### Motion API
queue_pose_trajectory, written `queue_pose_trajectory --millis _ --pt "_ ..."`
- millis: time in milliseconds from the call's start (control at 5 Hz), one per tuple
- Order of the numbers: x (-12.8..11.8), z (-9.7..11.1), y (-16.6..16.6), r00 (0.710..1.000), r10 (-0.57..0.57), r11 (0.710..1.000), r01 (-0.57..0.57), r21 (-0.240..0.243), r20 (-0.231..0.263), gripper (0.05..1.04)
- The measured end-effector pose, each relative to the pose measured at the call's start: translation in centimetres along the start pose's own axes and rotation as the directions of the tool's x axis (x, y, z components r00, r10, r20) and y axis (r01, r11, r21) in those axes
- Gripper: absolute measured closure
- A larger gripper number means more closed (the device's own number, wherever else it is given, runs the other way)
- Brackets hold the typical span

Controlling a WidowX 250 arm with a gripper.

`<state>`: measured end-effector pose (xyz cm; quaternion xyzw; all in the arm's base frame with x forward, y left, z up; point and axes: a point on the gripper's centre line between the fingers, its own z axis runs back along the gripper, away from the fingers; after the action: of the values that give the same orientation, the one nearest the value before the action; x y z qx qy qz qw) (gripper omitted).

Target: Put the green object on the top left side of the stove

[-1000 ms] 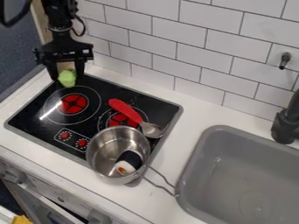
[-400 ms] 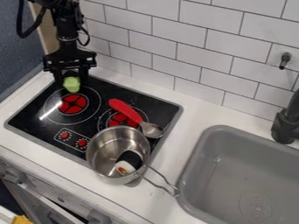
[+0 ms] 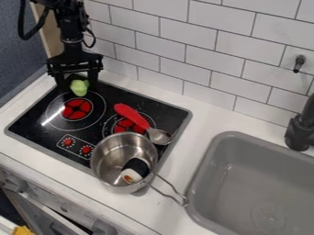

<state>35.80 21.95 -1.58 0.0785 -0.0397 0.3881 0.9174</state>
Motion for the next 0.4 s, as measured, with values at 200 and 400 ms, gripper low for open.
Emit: queue_pose_trajectory --millis 200,400 --pt "-0.3 0.0 -0.1 1.000 0.001 1.000 -0.001 -0.008 -0.013 0.083" --pt "-0.1 1.8 -0.3 1.000 -0.002 0.999 0.002 -0.040 0.008 0.083"
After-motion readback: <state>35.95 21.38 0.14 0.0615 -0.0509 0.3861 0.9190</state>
